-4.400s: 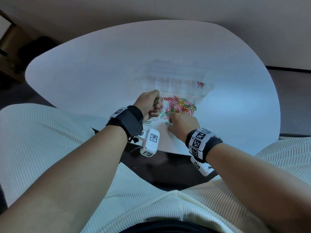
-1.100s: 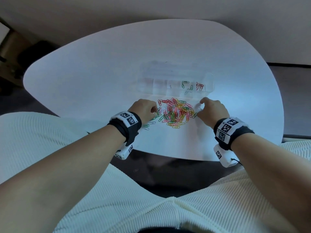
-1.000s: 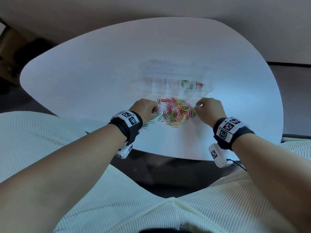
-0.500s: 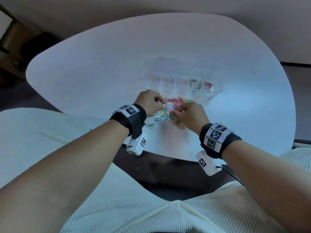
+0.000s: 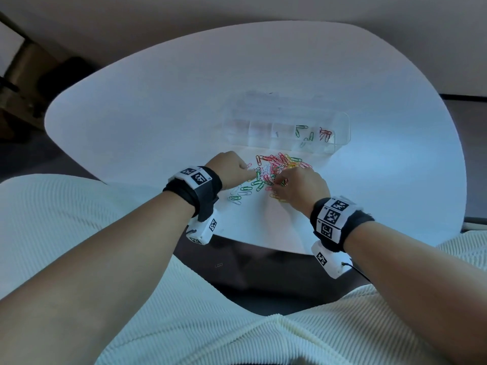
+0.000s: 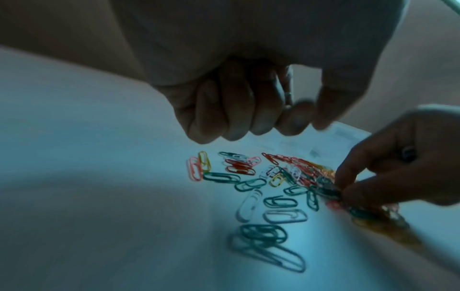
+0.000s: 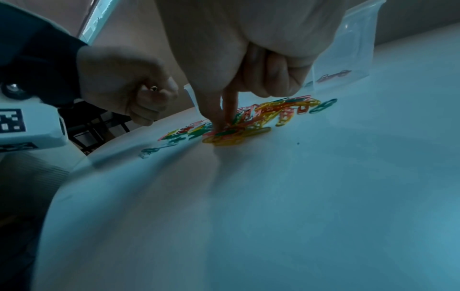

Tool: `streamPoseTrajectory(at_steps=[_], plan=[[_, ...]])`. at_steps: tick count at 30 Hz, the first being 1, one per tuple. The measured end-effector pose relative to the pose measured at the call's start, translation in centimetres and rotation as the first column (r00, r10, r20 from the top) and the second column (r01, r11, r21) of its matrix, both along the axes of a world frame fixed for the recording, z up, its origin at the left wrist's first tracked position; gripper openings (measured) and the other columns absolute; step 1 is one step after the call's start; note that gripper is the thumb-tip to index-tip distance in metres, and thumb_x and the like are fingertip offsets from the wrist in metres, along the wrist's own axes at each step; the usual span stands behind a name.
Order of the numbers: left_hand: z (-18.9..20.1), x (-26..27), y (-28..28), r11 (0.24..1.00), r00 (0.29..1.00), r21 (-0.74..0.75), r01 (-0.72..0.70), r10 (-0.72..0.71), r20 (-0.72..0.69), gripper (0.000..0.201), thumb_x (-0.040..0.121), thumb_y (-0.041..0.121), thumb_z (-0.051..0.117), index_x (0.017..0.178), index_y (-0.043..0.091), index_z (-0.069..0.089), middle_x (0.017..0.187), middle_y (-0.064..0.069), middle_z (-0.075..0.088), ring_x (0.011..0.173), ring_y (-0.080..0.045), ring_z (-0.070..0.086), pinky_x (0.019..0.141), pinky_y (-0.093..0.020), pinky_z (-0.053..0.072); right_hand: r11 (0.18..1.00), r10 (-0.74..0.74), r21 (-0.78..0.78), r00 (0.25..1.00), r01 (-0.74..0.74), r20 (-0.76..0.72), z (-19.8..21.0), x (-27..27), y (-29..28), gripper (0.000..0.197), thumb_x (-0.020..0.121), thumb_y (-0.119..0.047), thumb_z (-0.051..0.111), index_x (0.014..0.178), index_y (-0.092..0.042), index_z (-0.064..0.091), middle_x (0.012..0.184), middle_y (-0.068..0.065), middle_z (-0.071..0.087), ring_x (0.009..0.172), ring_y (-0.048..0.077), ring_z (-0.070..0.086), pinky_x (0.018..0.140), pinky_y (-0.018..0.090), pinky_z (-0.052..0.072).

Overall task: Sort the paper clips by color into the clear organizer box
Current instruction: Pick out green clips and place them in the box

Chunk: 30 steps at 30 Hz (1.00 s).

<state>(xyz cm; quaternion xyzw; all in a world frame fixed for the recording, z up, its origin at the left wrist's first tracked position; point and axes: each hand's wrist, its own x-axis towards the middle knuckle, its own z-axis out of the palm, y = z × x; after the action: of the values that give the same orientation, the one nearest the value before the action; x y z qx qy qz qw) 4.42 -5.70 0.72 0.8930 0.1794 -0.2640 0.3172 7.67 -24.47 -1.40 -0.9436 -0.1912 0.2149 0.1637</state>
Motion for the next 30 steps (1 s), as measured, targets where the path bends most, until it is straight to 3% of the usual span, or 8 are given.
streamPoseTrajectory(at_steps=[3, 11, 14, 17, 21, 24, 27, 30], plan=[[0.0, -0.4, 0.0, 0.970, 0.982, 0.157, 0.187, -0.185, -0.022, 0.022, 0.073, 0.037, 0.073, 0.063, 0.021, 0.062, 0.065, 0.008, 0.060, 0.065, -0.014, 0.055, 0.058, -0.023, 0.039, 0.998, -0.056, 0.040, 0.997, 0.057, -0.045, 0.4, 0.3, -0.2, 0.013, 0.086, -0.030, 0.066, 0.090, -0.025, 0.077, 0.082, 0.001, 0.068, 0.080, 0.023, 0.061, 0.066, 0.028, 0.047], [0.1, -1.3, -0.9, 0.886, 0.955, 0.357, 0.296, -0.273, -0.114, 0.011, 0.072, 0.033, 0.073, 0.078, 0.025, 0.073, 0.075, 0.007, 0.069, 0.074, -0.018, 0.065, 0.060, -0.024, 0.044, 0.960, -0.188, 0.186, 0.973, 0.211, -0.136, 1.5, 1.8, -1.1, 0.014, 0.086, -0.030, 0.071, 0.094, -0.020, 0.078, 0.099, 0.003, 0.073, 0.086, 0.016, 0.062, 0.073, 0.023, 0.045], [0.1, -1.5, -1.1, 0.889, 0.957, 0.353, 0.291, -0.271, -0.104, 0.008, 0.076, 0.030, 0.069, 0.078, 0.023, 0.073, 0.075, 0.005, 0.070, 0.073, -0.020, 0.065, 0.061, -0.025, 0.045, 0.953, -0.202, 0.195, 0.967, 0.230, -0.153, 2.8, 2.2, -1.9, 0.014, 0.088, -0.028, 0.070, 0.090, -0.016, 0.078, 0.082, -0.001, 0.066, 0.071, 0.012, 0.055, 0.057, 0.020, 0.038], [0.0, -1.7, -1.3, 0.891, 0.956, 0.345, 0.294, -0.278, -0.097, 0.008, 0.076, 0.027, 0.068, 0.081, 0.022, 0.072, 0.078, 0.004, 0.070, 0.074, -0.020, 0.065, 0.063, -0.026, 0.049, 0.945, -0.219, 0.204, 0.959, 0.254, -0.179, 4.0, 2.3, -2.5, 0.015, 0.090, -0.028, 0.068, 0.087, -0.014, 0.074, 0.068, -0.008, 0.059, 0.061, 0.005, 0.050, 0.051, 0.019, 0.034], [-0.3, -2.2, -1.3, 0.902, 0.957, 0.319, 0.290, -0.276, -0.091, 0.010, 0.074, 0.026, 0.068, 0.079, 0.018, 0.070, 0.079, 0.002, 0.071, 0.074, -0.021, 0.066, 0.067, -0.028, 0.053, 0.906, -0.286, 0.213, 0.898, 0.367, -0.334, 5.6, 2.2, -3.2, 0.014, 0.097, -0.017, 0.052, 0.086, -0.011, 0.059, 0.059, 0.000, 0.045, 0.048, 0.015, 0.039, 0.046, 0.022, 0.031], [0.1, -2.4, -1.3, 0.897, 0.954, 0.323, 0.301, -0.287, -0.091, 0.018, 0.078, 0.031, 0.060, 0.076, 0.014, 0.058, 0.075, 0.000, 0.062, 0.067, -0.023, 0.057, 0.063, -0.028, 0.045, 0.838, -0.322, 0.261, 0.820, 0.480, -0.473, 6.5, 2.1, -3.8, 0.025, 0.091, -0.005, 0.041, 0.067, -0.012, 0.043, 0.053, 0.004, 0.034, 0.044, 0.017, 0.027, 0.044, 0.023, 0.025], [1.7, -2.0, -1.7, 0.975, 0.987, 0.151, 0.162, -0.163, -0.007, 0.026, 0.090, 0.029, 0.044, 0.069, 0.014, 0.038, 0.069, -0.003, 0.043, 0.063, -0.023, 0.040, 0.057, -0.030, 0.030, 0.729, -0.368, 0.317, 0.738, 0.607, -0.566, 7.0, 2.1, -4.0, 0.032, 0.086, -0.011, 0.037, 0.056, -0.019, 0.030, 0.045, -0.002, 0.026, 0.041, 0.014, 0.018, 0.044, 0.021, 0.019], [3.8, -1.3, -2.2, 0.964, 0.995, -0.264, -0.046, 0.068, 0.074, 0.033, 0.090, 0.007, 0.038, 0.059, 0.013, 0.030, 0.057, -0.005, 0.032, 0.052, -0.020, 0.027, 0.050, -0.029, 0.021, 0.615, -0.374, 0.335, 0.637, 0.714, -0.674, 7.0, 2.2, -3.9, 0.032, 0.092, -0.016, 0.036, 0.062, -0.022, 0.028, 0.048, -0.004, 0.021, 0.041, 0.013, 0.013, 0.041, 0.018, 0.014]])
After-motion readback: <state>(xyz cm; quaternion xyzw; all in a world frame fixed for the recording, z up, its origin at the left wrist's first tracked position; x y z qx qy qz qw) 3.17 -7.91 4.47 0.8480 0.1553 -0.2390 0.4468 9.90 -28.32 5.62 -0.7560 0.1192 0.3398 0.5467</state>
